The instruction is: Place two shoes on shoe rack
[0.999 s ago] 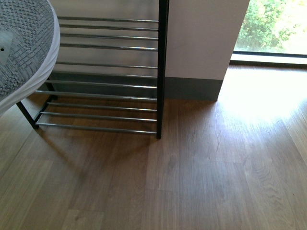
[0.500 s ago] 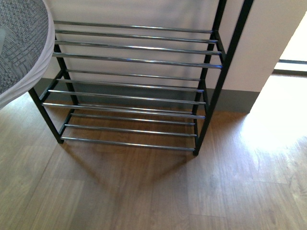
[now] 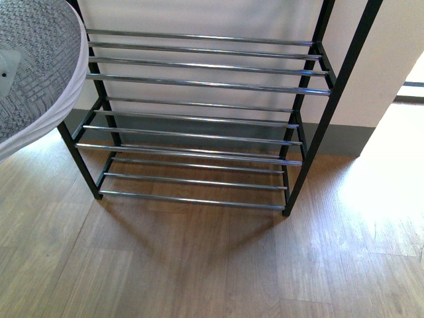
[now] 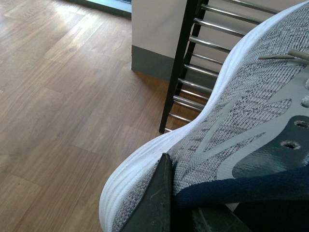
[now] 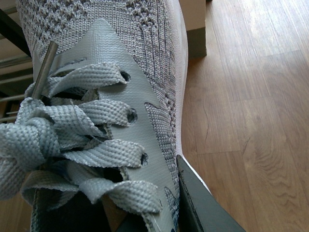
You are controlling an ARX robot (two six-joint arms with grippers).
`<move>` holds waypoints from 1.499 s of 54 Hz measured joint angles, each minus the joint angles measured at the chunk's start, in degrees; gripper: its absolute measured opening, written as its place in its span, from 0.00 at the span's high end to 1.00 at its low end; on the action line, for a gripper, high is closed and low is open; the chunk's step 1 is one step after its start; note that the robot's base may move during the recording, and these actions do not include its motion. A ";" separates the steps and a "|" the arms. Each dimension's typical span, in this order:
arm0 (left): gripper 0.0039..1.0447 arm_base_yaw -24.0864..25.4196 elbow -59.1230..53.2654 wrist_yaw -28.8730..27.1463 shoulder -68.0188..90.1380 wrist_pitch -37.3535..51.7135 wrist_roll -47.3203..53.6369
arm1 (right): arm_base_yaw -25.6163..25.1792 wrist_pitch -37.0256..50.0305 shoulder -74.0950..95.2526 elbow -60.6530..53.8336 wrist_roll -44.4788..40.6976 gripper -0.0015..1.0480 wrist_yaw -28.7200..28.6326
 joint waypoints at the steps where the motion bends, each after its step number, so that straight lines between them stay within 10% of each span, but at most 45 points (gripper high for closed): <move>1: 0.99 0.00 0.00 0.00 0.00 0.00 0.00 | 0.00 0.00 0.00 0.00 0.02 0.99 0.00; 81: 0.99 -0.07 0.00 0.09 0.00 0.00 -0.11 | -0.04 0.00 0.00 0.00 0.00 0.99 0.07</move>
